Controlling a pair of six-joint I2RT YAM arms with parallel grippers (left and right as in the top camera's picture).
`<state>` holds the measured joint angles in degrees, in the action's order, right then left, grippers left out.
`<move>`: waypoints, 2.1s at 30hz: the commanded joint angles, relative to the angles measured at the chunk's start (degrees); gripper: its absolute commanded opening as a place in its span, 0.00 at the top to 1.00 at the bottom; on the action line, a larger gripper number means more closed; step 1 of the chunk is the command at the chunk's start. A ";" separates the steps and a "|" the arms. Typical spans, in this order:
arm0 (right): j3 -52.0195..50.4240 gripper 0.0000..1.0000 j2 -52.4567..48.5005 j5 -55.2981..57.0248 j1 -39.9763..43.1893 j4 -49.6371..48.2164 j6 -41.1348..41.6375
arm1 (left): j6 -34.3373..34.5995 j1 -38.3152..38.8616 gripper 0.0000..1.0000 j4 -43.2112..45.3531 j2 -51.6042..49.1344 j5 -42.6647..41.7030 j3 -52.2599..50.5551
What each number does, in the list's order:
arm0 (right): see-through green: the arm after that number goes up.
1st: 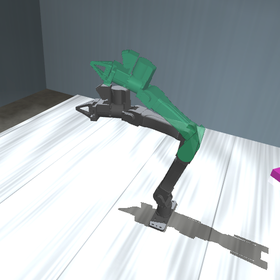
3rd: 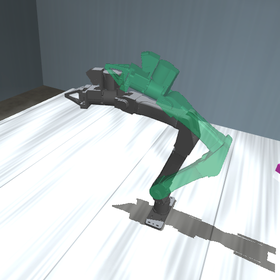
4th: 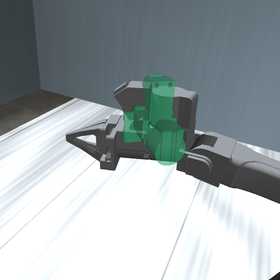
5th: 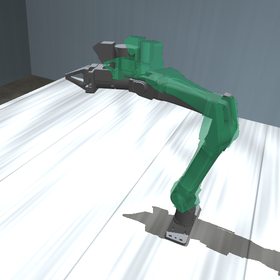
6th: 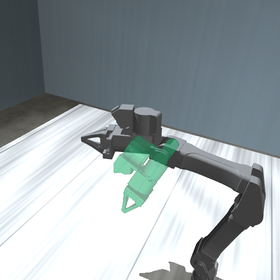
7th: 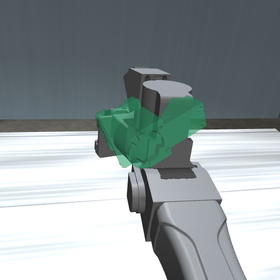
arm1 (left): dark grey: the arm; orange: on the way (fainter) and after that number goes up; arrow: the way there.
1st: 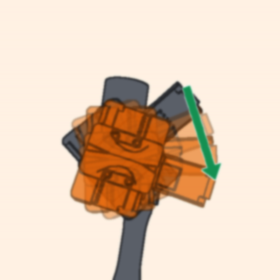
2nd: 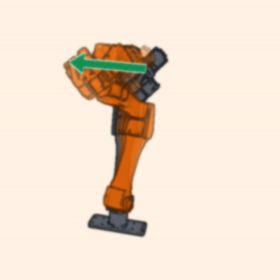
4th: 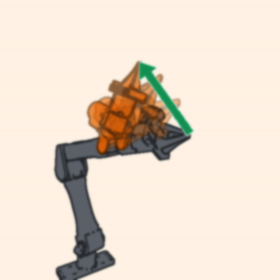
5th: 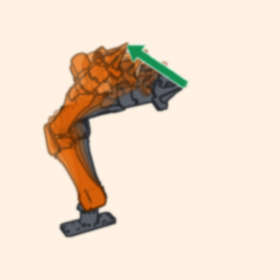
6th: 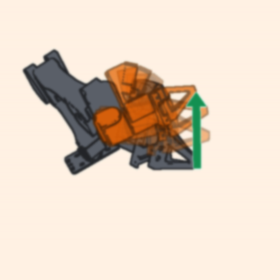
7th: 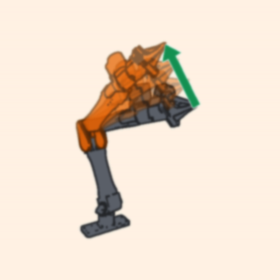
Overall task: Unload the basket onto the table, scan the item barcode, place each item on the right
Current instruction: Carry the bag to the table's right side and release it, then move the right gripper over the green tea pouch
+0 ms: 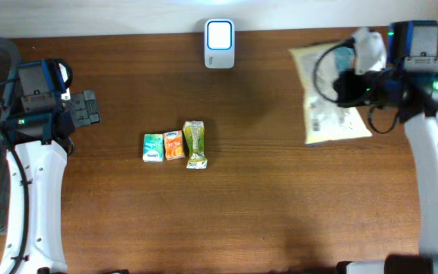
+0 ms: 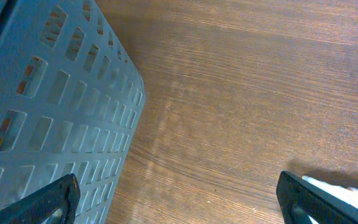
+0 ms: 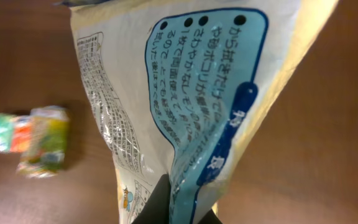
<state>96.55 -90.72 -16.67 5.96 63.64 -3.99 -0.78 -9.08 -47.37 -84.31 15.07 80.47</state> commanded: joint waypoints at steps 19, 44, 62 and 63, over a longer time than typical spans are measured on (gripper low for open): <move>-3.87 0.96 -28.89 -5.77 19.98 -14.49 16.46 | 0.57 -0.20 0.01 0.07 1.03 0.37 0.31; 15.72 0.30 -26.71 -18.58 8.70 26.97 0.31 | 0.57 -0.09 0.01 0.07 1.03 0.37 0.31; 14.60 0.30 -31.67 1.38 -38.66 -3.82 18.16 | 0.59 -0.09 0.01 0.07 1.03 0.37 0.31; 14.56 0.31 -32.48 3.17 -39.80 -3.93 19.58 | 0.59 -0.09 0.01 0.07 1.03 0.37 0.31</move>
<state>111.53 -120.09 -20.82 -30.72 60.40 9.06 -0.78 -9.06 -47.37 -84.31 15.07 80.47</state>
